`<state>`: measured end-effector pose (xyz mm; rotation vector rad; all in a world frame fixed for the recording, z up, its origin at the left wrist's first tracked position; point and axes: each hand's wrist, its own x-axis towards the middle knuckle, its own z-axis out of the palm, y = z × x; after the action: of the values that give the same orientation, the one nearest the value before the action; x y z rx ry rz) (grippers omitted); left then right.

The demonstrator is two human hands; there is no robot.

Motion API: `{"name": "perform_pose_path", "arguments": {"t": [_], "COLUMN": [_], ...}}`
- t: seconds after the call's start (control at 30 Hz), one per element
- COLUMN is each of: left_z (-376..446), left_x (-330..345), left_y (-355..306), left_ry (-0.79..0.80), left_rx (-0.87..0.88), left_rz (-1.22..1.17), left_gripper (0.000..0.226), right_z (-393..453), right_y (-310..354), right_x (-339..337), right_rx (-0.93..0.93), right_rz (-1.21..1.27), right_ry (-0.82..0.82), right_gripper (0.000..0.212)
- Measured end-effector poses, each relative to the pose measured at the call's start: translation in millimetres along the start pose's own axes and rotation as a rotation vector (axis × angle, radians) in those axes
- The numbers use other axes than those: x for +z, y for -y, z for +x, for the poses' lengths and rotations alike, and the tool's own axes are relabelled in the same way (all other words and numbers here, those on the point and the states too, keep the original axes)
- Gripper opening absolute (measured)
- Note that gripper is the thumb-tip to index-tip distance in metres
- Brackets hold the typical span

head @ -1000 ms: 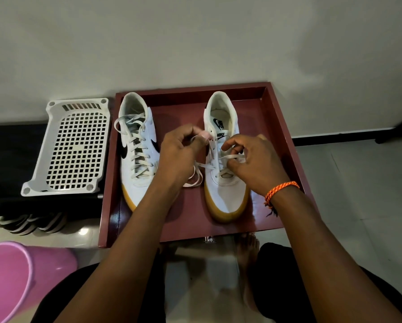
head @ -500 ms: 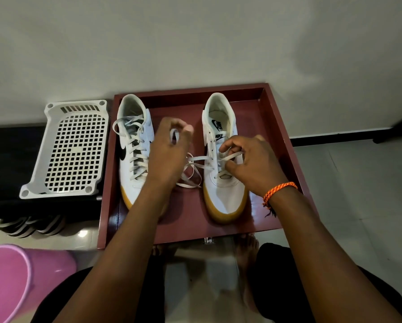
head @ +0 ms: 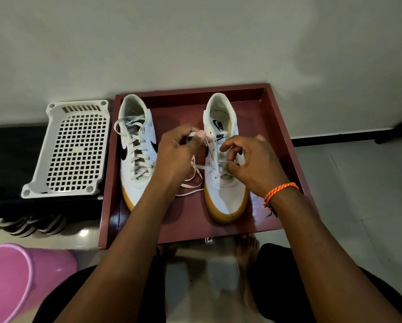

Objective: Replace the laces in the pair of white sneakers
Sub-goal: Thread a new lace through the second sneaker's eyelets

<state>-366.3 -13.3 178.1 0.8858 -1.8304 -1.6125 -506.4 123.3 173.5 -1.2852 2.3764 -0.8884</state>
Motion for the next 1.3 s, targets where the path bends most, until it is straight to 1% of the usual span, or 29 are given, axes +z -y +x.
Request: {"name": "perform_pose_path", "arguments": {"t": [0.07, 0.13, 0.27, 0.37, 0.43, 0.47, 0.53, 0.6, 0.63, 0.7, 0.77, 0.8, 0.83, 0.87, 0.9, 0.93, 0.97, 1.03, 1.1, 1.3], "left_z": [-2.5, -5.0, -6.7, -6.8, -3.8, -1.8, 2.7, 4.8, 3.6, 2.2, 0.7, -0.6, -2.0, -3.2, -4.5, -5.8, -6.6, -7.6, -7.3, -8.4], "left_x": [-0.8, -2.2, -4.4, -4.0, -3.5, -4.2, -6.8, -8.6, -8.0, -4.4, -1.3, 0.1, 1.6, 4.0, 6.3, 8.2, 9.5, 9.9, 7.4, -0.5], "left_y": [-7.9, -14.2, -16.0, -16.9, -15.6, -13.5, -4.7, 5.1, 7.6, 10.6, 9.4, 8.1, 6.1, 2.8, 0.3, -2.5, -4.1, -9.0, -11.7, -19.9], "left_ry": [-0.018, -0.034, -0.028, -0.036, -0.072, -0.104, -0.163, -0.204, -0.217, -0.246, -0.260, -0.228, -0.153, -0.049, 0.049, 0.117, 0.153, 0.177, 0.158, 0.023], "left_rx": [-0.053, -0.105, -0.140, -0.145, -0.137, -0.117, -0.054, 0.018, 0.058, 0.165, 0.265, 0.297, 0.298, 0.259, 0.214, 0.182, 0.161, 0.121, 0.060, -0.037], "left_rz": [-0.168, -0.265, -0.322, -0.314, -0.290, -0.240, -0.031, 0.201, 0.305, 0.469, 0.547, 0.515, 0.419, 0.289, 0.170, 0.090, 0.050, -0.007, -0.069, -0.294], "left_gripper": [0.023, 0.021, 0.022, 0.023, 0.024, 0.025, 0.024, 0.013, 0.010, 0.019, 0.019, 0.017, 0.017, 0.018, 0.022, 0.025, 0.027, 0.030, 0.030, 0.029], "right_z": [-0.8, -1.3, -2.2, -3.3, -5.2, -6.8, -10.7, -13.8, -14.6, -14.9, -14.3, -13.7, -12.6, -11.2, -9.8, -7.9, -6.4, -4.3, -2.1, 4.6], "right_y": [0.4, -0.4, 2.0, 8.5, 15.0, 18.5, 25.4, 31.0, 32.6, 34.2, 34.4, 33.9, 32.3, 31.2, 30.0, 29.3, 27.4, 28.0, 24.4, 15.3], "right_x": [-0.5, -1.0, -1.4, -1.2, 2.4, 6.2, 16.1, 24.0, 25.7, 26.2, 24.9, 24.8, 24.9, 24.4, 23.3, 20.8, 17.9, 10.5, 5.6, -5.0], "right_rx": [-0.004, -0.005, 0.001, -0.012, -0.038, -0.062, -0.104, -0.116, -0.121, -0.141, -0.171, -0.183, -0.204, -0.226, -0.240, -0.243, -0.237, -0.201, -0.147, 0.052], "right_rz": [-0.009, -0.016, -0.027, -0.023, -0.003, -0.011, -0.108, -0.238, -0.267, -0.266, -0.239, -0.219, -0.190, -0.161, -0.126, -0.086, -0.032, 0.078, 0.204, 0.607], "right_ry": [-0.001, 0.002, 0.014, 0.015, 0.038, 0.058, 0.108, 0.130, 0.129, 0.116, 0.088, 0.061, 0.010, -0.050, -0.114, -0.179, -0.240, -0.349, -0.422, -0.543], "right_gripper": [0.034, 0.034, 0.031, 0.020, 0.015, 0.013, 0.015, 0.022, 0.022, 0.016, 0.011, 0.014, 0.014, 0.006, 0.004, 0.013, 0.016, 0.015, 0.012, 0.011]}}
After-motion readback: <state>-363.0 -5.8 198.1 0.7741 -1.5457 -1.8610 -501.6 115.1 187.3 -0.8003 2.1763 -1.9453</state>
